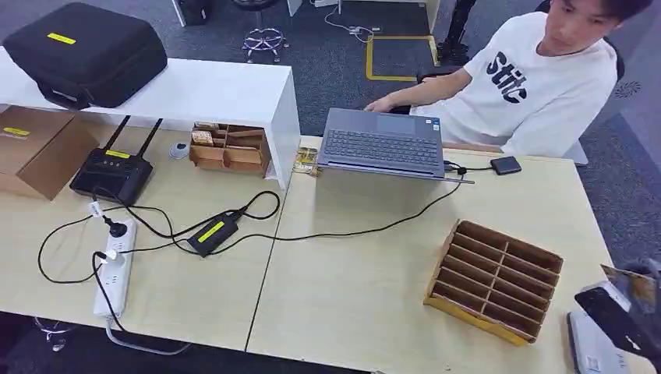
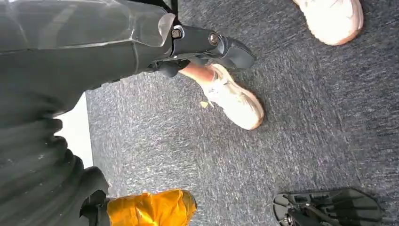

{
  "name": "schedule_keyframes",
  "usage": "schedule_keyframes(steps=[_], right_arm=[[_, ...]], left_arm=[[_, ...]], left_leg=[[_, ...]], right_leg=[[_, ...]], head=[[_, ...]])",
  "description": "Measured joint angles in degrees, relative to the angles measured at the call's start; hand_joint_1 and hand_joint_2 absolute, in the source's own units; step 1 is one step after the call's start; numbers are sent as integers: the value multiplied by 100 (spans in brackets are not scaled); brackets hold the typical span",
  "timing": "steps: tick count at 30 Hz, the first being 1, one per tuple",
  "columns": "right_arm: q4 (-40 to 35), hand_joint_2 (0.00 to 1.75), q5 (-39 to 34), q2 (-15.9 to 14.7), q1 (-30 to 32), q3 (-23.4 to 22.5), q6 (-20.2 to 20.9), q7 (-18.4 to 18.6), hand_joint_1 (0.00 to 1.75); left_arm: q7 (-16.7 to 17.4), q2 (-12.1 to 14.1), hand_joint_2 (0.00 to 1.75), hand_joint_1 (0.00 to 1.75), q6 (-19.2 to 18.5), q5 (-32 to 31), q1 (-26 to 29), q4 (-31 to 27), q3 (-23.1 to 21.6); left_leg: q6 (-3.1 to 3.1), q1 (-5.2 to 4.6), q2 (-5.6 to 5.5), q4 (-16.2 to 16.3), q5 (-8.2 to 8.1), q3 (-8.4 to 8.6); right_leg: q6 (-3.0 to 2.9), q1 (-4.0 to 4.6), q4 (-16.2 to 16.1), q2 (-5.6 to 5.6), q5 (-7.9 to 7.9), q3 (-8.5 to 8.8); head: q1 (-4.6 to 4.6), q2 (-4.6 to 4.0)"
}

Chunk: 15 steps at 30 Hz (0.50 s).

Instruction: Pass the card to the sensor for recognition and then transmit it.

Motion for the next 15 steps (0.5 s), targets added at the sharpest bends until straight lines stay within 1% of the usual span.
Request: schedule_keyframes(steps=[2, 10, 12, 15], right_arm=[[87, 175, 114, -147, 0, 53, 181, 273, 175], [435, 175, 74, -693, -1, 286, 756, 929, 175], [516, 175, -1, -826, 1, 348, 894, 1029, 175], [596, 175, -292, -1050, 37, 430, 1205, 1035, 175]], left_arm=[[9, 0, 175, 0, 0, -17, 2, -11, 39], [20, -2, 175, 0, -15, -92, 6, -44, 192], [20, -2, 175, 0, -15, -120, 7, -46, 227], [20, -2, 175, 0, -17, -131, 7, -46, 293]], left_leg=[[0, -1, 0, 0, 0, 0], [1, -1, -1, 0, -1, 0], [1, -1, 0, 0, -1, 1], [1, -1, 0, 0, -1, 1]], right_leg=[[0, -1, 0, 0, 0, 0], [0, -1, 0, -1, 0, 0], [0, -1, 0, 0, 0, -1], [0, -1, 0, 0, 0, -1]], head=[[-2, 0], [-2, 0], [-2, 0], [-2, 0]])
